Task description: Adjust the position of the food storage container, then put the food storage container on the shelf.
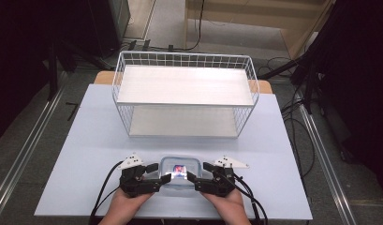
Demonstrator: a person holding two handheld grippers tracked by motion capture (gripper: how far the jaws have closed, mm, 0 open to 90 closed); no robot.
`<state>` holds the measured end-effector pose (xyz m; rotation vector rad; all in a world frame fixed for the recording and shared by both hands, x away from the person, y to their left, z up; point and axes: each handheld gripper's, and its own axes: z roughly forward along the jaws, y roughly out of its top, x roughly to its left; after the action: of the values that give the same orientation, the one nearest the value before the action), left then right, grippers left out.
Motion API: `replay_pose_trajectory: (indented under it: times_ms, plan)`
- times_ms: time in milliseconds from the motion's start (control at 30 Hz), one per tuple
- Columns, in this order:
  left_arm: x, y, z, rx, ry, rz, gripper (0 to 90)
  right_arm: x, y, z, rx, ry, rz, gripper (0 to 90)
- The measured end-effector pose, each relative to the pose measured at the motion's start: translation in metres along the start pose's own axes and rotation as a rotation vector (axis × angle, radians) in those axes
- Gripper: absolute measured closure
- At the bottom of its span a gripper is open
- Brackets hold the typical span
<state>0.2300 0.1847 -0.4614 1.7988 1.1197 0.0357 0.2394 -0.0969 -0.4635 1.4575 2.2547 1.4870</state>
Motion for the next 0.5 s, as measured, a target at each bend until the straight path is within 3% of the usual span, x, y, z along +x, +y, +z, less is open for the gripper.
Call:
replay_pose_trajectory:
  times_ms: [500]
  plan:
    - [0.0075, 0.0033, -0.0045, -0.012, -0.004, -0.021, 25.7, -0.0043, -0.0026, -0.0016, 0.008, 0.013, 0.014, 22.3]
